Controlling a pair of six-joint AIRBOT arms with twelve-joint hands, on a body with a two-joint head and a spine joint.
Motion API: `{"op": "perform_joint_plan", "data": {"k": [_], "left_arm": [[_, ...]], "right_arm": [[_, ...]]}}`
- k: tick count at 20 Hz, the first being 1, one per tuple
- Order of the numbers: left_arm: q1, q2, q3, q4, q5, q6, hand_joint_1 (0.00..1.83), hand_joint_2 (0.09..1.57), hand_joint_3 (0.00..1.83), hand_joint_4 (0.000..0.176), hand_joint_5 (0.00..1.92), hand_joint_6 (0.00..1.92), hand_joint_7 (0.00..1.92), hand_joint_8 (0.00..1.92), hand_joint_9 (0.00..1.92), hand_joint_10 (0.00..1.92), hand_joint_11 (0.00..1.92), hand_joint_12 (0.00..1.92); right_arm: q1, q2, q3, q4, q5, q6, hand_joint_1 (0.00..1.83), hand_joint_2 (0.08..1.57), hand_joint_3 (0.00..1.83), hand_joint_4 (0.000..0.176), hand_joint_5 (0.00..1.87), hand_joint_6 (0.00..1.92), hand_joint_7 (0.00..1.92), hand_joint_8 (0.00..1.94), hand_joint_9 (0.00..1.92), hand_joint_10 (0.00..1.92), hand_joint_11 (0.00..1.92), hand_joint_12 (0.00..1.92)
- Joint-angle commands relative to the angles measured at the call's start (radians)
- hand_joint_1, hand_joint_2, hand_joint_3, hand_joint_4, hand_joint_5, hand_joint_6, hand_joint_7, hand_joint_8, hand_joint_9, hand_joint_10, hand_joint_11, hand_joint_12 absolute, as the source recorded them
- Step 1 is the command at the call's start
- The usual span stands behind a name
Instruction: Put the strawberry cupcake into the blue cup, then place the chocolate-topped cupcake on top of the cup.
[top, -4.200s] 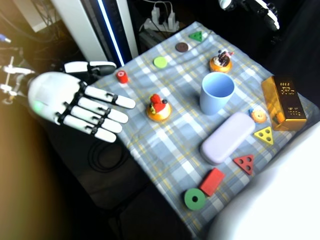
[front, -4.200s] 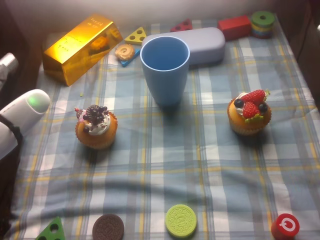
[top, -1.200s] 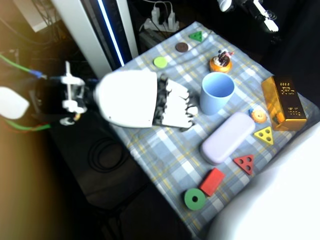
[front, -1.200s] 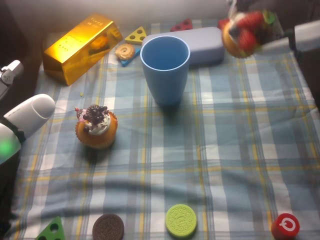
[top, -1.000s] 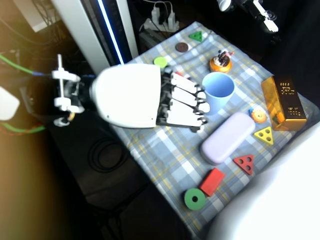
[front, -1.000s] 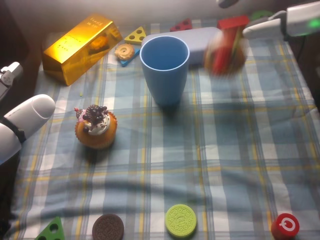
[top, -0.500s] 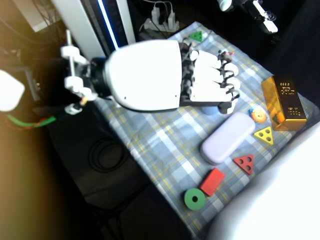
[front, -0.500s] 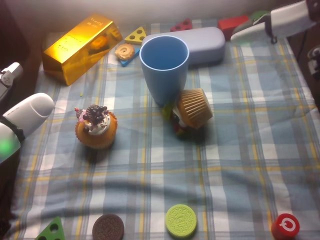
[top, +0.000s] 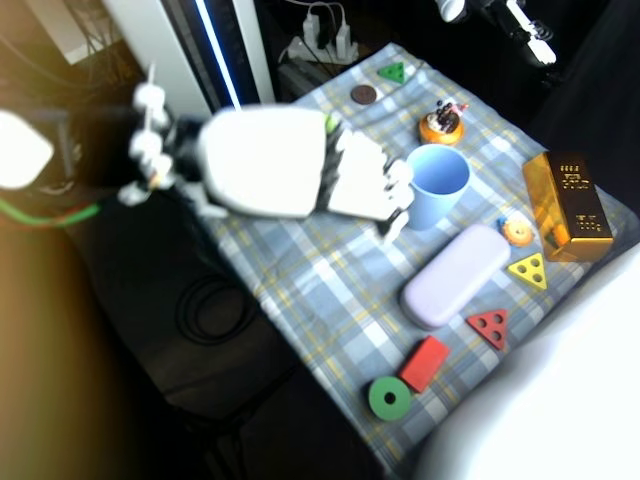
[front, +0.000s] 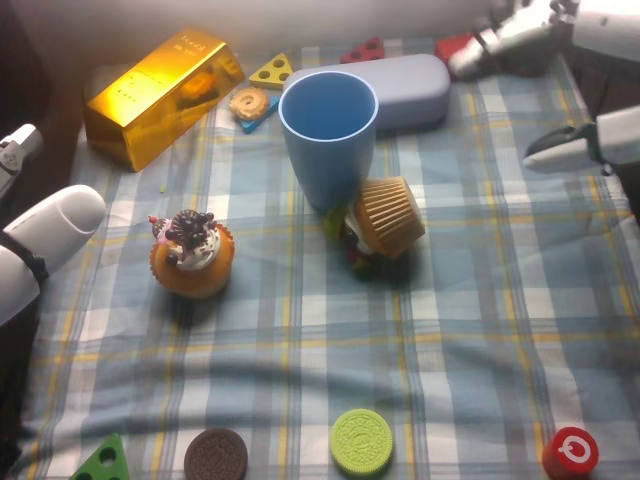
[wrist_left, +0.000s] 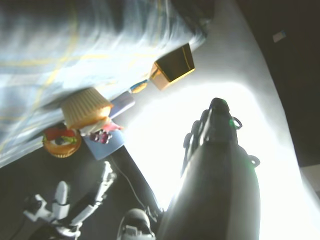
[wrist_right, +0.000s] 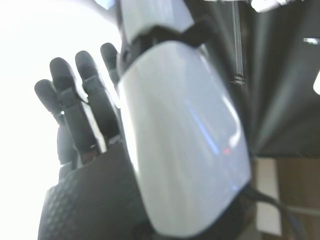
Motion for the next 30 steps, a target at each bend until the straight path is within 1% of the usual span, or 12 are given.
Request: {"op": "perform_joint_plan", "data": {"k": [1,3,4,5,6,10,12,13,14,18,24,30], "left_arm": [[-0.006,0.004,0.000,0.025,-0.121,-0.007,0.05,0.94,0.00,0.006,0.17,0.00,0.10,0.00,0.06,0.00,0.03,0.01],[-0.006,0.005,0.001,0.026,-0.116,-0.007,0.04,0.93,0.00,0.004,0.17,0.00,0.10,0.00,0.05,0.00,0.02,0.01],[-0.007,0.005,0.002,0.029,-0.111,-0.007,0.03,0.93,0.00,0.015,0.16,0.00,0.09,0.00,0.04,0.00,0.02,0.01],[-0.009,0.007,0.002,0.030,-0.108,-0.007,0.03,0.93,0.00,0.008,0.16,0.00,0.09,0.00,0.05,0.00,0.04,0.02],[-0.010,0.008,0.002,0.031,-0.105,-0.007,0.01,0.92,0.00,0.023,0.15,0.00,0.09,0.00,0.05,0.00,0.05,0.02],[-0.027,0.018,0.012,0.039,-0.072,-0.004,0.06,0.94,0.00,0.000,0.18,0.01,0.10,0.00,0.06,0.00,0.05,0.03],[-0.032,0.027,0.013,0.040,-0.061,0.001,0.06,0.93,0.00,0.010,0.17,0.00,0.09,0.00,0.05,0.01,0.04,0.02],[-0.034,0.031,0.011,0.040,-0.057,0.008,0.07,0.91,0.00,0.033,0.17,0.00,0.08,0.00,0.04,0.00,0.02,0.02],[-0.035,0.034,0.009,0.040,-0.053,0.016,0.07,0.93,0.00,0.027,0.16,0.00,0.08,0.00,0.04,0.00,0.01,0.01],[-0.044,0.040,0.004,0.040,-0.043,0.047,0.04,0.92,0.00,0.065,0.14,0.00,0.07,0.00,0.02,0.00,0.00,0.00],[-0.097,0.038,0.006,0.066,0.010,0.127,0.09,0.92,0.00,0.022,0.17,0.01,0.08,0.00,0.03,0.00,0.00,0.00],[-0.109,0.035,0.010,0.079,0.024,0.145,0.06,0.92,0.00,0.023,0.17,0.00,0.09,0.01,0.07,0.01,0.04,0.02]], "right_arm": [[-0.022,0.006,-0.026,0.104,0.143,-0.052,0.19,0.95,0.00,0.000,0.21,0.00,0.27,0.00,0.24,0.00,0.02,0.67],[-0.150,0.027,-0.077,0.288,0.263,-0.138,0.13,0.94,0.00,0.000,0.18,0.00,0.23,0.00,0.17,0.00,0.00,0.41],[-0.203,0.032,-0.093,0.360,0.332,-0.151,0.10,0.89,0.00,0.017,0.11,0.01,0.16,0.01,0.05,0.01,0.00,0.08],[-0.250,0.036,-0.106,0.415,0.389,-0.158,0.13,0.87,0.00,0.025,0.10,0.01,0.15,0.01,0.03,0.01,0.00,0.02],[-0.288,0.036,-0.118,0.465,0.437,-0.164,0.16,0.88,0.00,0.000,0.09,0.00,0.12,0.00,0.01,0.00,0.00,0.00],[-0.414,0.030,-0.180,0.630,0.609,-0.195,0.31,0.87,0.00,0.000,0.04,0.00,0.05,0.00,0.00,0.00,0.00,0.00],[-0.470,0.027,-0.204,0.694,0.670,-0.232,0.35,0.85,0.00,0.000,0.06,0.01,0.08,0.01,0.00,0.00,0.00,0.00],[-0.491,0.022,-0.215,0.724,0.693,-0.251,0.39,0.83,0.00,0.000,0.07,0.01,0.08,0.01,0.00,0.00,0.00,0.00],[-0.506,0.014,-0.221,0.740,0.712,-0.254,0.38,0.82,0.00,0.000,0.07,0.01,0.10,0.02,0.01,0.00,0.00,0.00],[-0.517,-0.039,-0.214,0.764,0.728,-0.255,0.32,0.80,0.00,0.000,0.02,0.00,0.09,0.00,0.00,0.00,0.00,0.00],[-0.507,-0.082,-0.202,0.791,0.723,-0.255,0.44,0.83,0.00,0.000,0.02,0.00,0.01,0.00,0.00,0.00,0.01,0.01],[-0.466,-0.164,-0.164,0.816,0.705,-0.254,0.34,0.82,0.00,0.000,0.03,0.00,0.08,0.01,0.02,0.00,0.08,0.04]]}}
